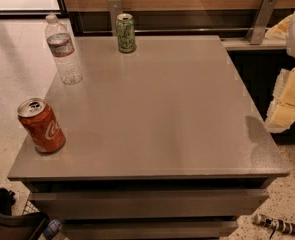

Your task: Move green can near coke can

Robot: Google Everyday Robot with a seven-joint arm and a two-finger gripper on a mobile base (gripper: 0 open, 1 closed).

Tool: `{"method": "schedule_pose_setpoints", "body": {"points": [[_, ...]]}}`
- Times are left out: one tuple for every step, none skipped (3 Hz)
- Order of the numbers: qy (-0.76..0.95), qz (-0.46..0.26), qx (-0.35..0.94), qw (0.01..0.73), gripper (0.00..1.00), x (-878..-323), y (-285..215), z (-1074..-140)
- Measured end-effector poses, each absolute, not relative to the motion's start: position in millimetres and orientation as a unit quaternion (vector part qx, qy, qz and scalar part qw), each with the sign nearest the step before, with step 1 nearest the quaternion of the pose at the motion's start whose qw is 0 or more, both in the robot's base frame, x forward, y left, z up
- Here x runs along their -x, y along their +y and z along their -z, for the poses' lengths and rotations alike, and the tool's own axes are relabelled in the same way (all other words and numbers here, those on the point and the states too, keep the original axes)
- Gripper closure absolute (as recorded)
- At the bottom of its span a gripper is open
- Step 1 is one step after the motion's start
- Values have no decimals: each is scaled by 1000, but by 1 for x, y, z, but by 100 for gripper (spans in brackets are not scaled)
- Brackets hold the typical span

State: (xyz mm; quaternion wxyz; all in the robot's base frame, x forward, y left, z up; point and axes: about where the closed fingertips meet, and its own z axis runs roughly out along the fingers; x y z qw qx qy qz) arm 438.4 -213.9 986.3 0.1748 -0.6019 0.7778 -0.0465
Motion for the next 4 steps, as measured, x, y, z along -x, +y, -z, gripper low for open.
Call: {"method": "schedule_pose_setpoints", "body": {"points": [[778,47,602,175,0,-438,-214,-986],[780,48,580,230,0,-470,-206,-985],[785,15,541,301,0,-509,-203,-969],[771,-28,505,387,0,-552,-192,-961]]}}
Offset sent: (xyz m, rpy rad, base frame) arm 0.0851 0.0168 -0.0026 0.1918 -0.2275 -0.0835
